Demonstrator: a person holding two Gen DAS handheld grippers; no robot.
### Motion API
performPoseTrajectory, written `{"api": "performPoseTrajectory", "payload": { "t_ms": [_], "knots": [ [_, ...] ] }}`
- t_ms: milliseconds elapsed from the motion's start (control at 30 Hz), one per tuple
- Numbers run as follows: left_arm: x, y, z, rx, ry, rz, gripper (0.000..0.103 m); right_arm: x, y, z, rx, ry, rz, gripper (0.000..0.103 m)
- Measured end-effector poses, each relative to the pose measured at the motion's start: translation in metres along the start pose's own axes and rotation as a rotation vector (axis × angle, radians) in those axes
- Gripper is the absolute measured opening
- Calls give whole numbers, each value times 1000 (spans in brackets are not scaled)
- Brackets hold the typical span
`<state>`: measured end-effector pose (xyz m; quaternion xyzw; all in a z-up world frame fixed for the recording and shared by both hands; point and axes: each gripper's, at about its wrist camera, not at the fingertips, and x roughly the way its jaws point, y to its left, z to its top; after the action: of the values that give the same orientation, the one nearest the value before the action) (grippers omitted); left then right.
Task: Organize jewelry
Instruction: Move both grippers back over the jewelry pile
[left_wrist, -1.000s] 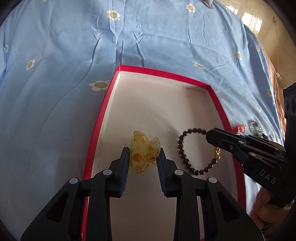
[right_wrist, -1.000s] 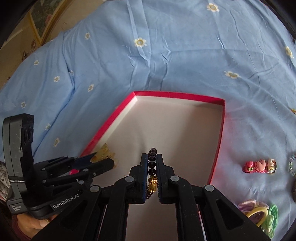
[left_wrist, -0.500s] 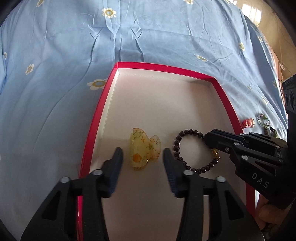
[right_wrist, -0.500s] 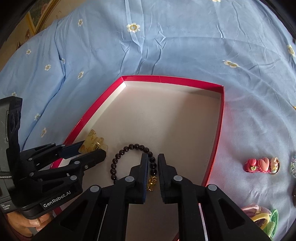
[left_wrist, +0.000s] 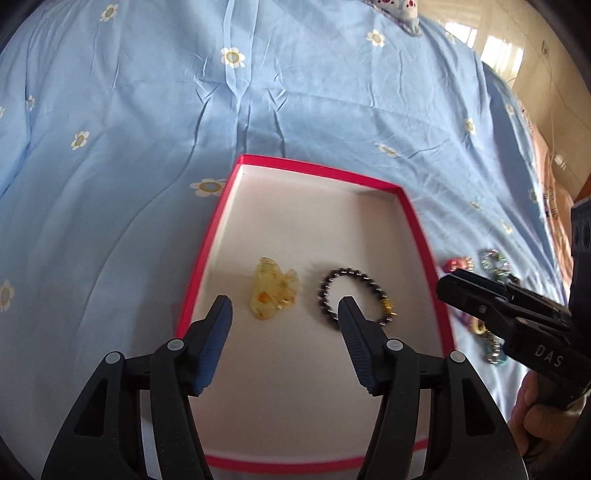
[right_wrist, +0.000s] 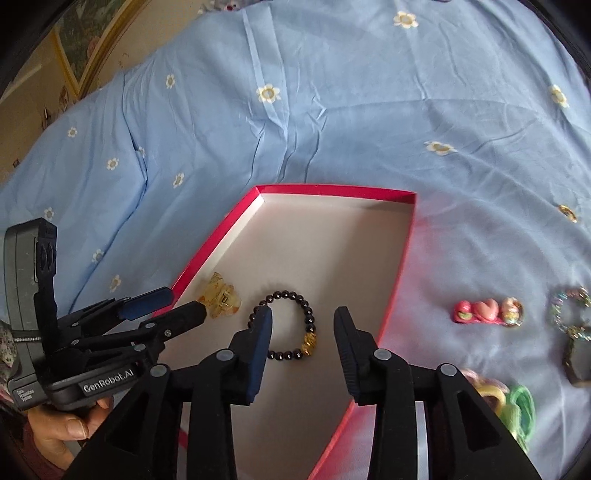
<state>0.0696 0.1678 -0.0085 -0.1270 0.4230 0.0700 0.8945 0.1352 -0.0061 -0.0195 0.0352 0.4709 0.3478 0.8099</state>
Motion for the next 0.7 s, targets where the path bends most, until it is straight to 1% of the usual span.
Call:
{"api": "performPoseTrajectory", "payload": {
  "t_ms": [33, 133, 233, 367, 700],
  "knots": [
    [-2, -2, -1, -3, -1, -10, 59, -6, -3, -2, 10, -6, -2, 40],
    [-6, -11, -5, -7, -3, -31, 59, -26, -14, -10, 31, -25, -17, 40],
    [-7, -23, -9, 2, 5, -57, 59, -45, -27, -19, 39, -34, -60, 40],
    [-7, -43, -14, 33, 16, -88, 59, -67, -47, -30, 72, -48, -111, 40],
    [-5, -89, -20, 117, 37, -137, 59, -105, -89, -58, 153, -73, -191, 40]
  ]
}}
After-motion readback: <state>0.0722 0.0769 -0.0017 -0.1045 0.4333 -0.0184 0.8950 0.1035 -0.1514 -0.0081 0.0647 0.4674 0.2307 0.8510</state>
